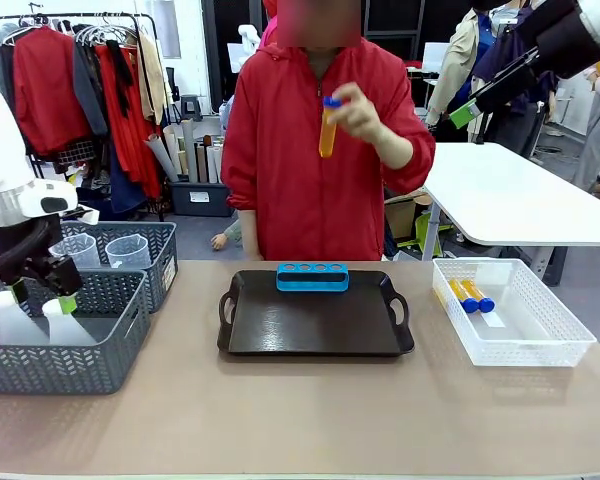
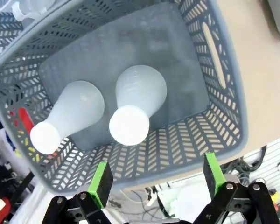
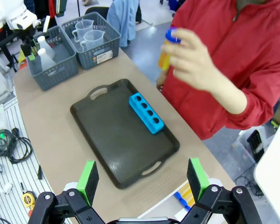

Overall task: Prepare the laboratory tools.
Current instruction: Pick up one Small flask and place it on the Handle tray.

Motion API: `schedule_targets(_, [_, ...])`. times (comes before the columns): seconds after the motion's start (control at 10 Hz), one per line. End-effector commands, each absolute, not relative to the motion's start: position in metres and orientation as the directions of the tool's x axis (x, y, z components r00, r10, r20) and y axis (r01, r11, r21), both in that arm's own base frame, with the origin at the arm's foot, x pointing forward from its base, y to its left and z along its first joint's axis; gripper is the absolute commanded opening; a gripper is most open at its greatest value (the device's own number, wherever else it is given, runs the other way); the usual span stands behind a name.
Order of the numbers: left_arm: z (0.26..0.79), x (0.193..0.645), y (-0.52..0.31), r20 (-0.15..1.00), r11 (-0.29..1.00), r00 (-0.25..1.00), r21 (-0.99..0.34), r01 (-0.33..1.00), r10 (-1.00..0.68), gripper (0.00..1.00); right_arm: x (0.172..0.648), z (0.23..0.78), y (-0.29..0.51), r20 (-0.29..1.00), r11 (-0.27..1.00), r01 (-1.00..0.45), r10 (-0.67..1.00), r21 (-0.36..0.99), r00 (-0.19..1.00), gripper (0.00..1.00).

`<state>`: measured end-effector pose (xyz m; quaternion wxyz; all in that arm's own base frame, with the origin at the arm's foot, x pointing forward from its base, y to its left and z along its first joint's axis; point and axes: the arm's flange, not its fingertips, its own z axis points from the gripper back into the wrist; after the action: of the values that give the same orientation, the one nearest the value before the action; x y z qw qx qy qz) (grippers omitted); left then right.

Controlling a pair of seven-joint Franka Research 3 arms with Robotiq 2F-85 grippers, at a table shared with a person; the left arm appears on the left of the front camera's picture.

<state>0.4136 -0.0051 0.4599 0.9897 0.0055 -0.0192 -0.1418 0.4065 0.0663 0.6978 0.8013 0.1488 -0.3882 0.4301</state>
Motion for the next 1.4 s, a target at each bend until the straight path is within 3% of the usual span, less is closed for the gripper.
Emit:
schedule_targets(0.0, [0.453,0.428,-0.004,0.035,0.972,0.971,0.011,0.236,-0.236,1.0,0.406,0.698,0.066,0.754,0.582,-0.808,0.57,-0.091,0.326,1.0])
schedule_targets(0.7, [0.419,0.434,0.007,0.041,0.987,0.986,0.025,0.161,-0.162,1.0,0.406,0.698,0.066,0.754,0.582,-0.808,0.57,-0.091,0.326,1.0])
schedule_targets(0.8, [0.416,0.434,0.008,0.048,0.985,0.985,0.058,0.164,-0.167,0.84,0.406,0.698,0.066,0.754,0.582,-0.808,0.57,-0.091,0.326,1.0])
schedule_targets(1.2, [0.415,0.435,0.007,0.07,0.986,0.986,0.075,0.149,-0.155,0.05,0.406,0.698,0.066,0.754,0.582,-0.808,0.57,-0.091,0.326,1.0])
schedule_targets(1.3, [0.415,0.436,0.007,0.072,0.986,0.985,0.076,0.149,-0.154,0.0,0.406,0.698,0.066,0.754,0.582,-0.808,0.57,-0.091,0.326,1.0])
